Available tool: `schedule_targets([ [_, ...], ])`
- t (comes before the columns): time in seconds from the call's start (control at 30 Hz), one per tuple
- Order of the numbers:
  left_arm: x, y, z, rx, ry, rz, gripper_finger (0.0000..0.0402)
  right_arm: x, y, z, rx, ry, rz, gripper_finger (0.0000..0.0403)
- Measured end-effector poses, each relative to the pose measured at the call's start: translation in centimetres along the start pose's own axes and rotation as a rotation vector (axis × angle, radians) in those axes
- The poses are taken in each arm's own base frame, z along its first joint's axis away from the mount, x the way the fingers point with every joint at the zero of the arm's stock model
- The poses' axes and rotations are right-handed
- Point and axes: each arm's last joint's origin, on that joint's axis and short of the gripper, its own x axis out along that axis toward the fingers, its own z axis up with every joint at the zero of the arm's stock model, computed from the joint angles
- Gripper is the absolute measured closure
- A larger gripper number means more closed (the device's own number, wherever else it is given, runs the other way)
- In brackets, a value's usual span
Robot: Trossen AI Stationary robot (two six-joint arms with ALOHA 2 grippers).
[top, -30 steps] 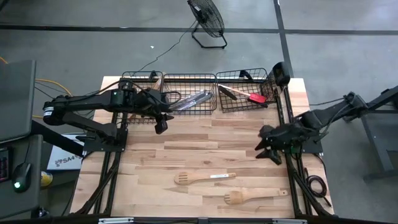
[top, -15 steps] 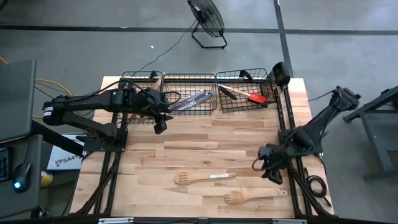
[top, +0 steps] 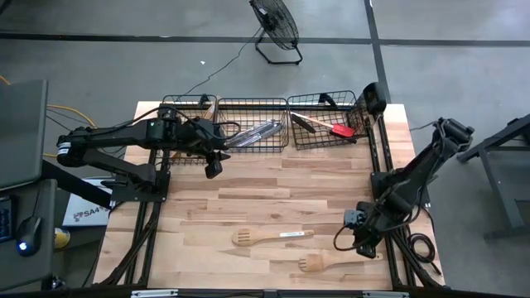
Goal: Pick & Place Kitchen Items
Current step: Put the wooden serving fork into the left wire basket
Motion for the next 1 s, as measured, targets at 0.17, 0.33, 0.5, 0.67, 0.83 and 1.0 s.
schedule_targets([
  [0.17,0.0,0.0,0.0,0.0,0.005,-0.019,0.0263,0.6,0.0,0.0,0.006,0.017,-0.024,0.023],
  [0.33,0.0,-0.1,0.0,0.0,0.006,-0.023,0.0263,0.8,0.5,0.2,0.001,0.003,0.016,0.023],
  [0.5,0.0,-0.1,0.0,0.0,0.007,-0.022,0.0263,0.9,0.8,0.5,-0.072,-0.034,0.042,0.023],
  [0.67,0.0,0.0,-0.1,0.008,0.015,-0.02,0.0263,1.4,0.9,0.6,-0.16,-0.037,0.024,0.023],
  [0.83,0.0,0.0,-0.3,0.01,0.032,-0.017,0.0263,2.9,1.6,0.3,-0.268,-0.021,0.031,0.023],
  [1.0,0.0,0.0,-0.3,0.011,0.034,-0.017,0.0263,4.9,2.0,-0.4,-0.326,0.017,-0.007,0.023],
])
